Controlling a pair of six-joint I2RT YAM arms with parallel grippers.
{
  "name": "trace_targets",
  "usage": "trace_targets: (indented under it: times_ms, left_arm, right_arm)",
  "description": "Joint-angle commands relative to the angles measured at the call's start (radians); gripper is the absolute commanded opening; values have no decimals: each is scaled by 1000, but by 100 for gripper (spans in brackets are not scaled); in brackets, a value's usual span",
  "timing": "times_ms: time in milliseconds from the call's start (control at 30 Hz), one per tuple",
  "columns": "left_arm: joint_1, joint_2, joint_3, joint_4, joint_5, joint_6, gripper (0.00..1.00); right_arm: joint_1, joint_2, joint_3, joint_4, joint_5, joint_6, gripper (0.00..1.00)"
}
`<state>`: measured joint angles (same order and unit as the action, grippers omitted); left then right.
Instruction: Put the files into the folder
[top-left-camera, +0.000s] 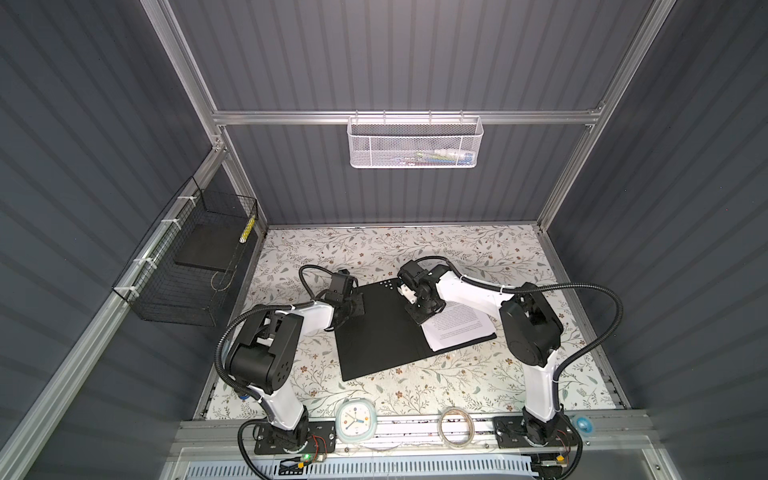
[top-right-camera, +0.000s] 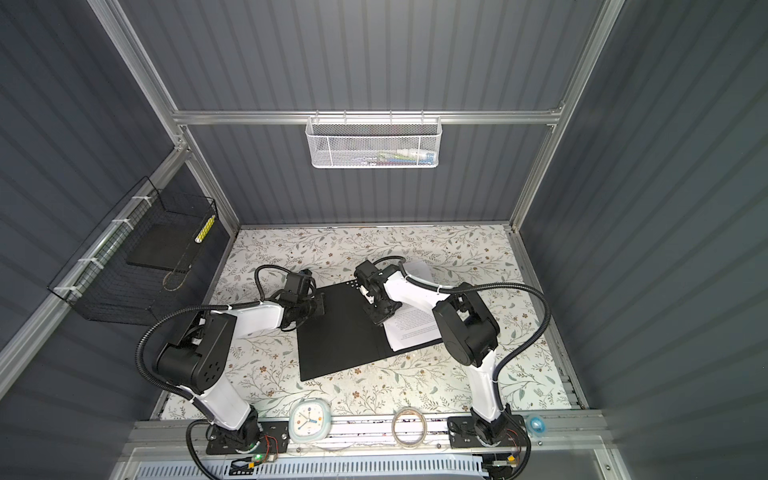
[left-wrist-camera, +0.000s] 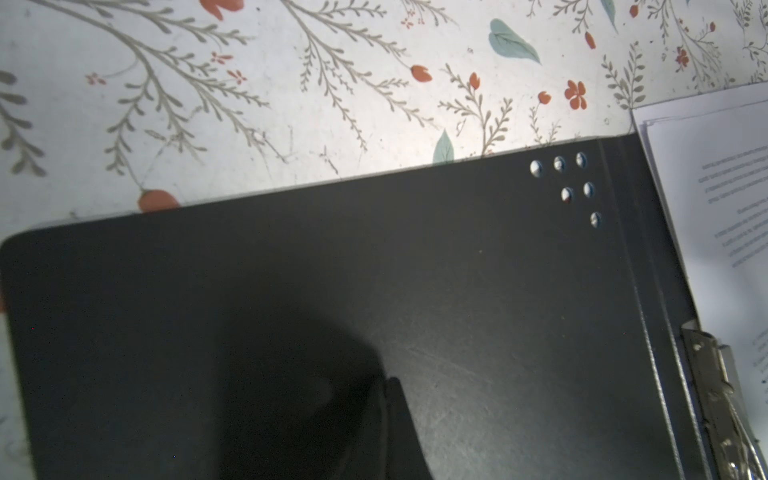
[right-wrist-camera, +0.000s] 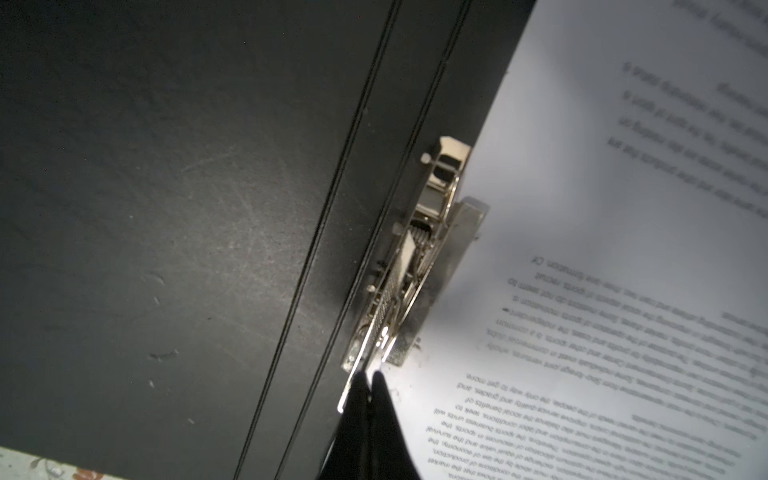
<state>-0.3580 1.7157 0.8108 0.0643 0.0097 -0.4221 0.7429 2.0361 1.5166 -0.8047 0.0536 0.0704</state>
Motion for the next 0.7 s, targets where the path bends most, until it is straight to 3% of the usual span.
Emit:
trace_targets:
  times_ms: [0,667]
  left_arm:
    - [6,68,-33,-168,-20,0,0]
    - [6,68,-33,-170,-19,1,0]
  right_arm:
    - [2,60,-19,-143,116,-15,0]
    - [15,102,-29,-108,159,10,0]
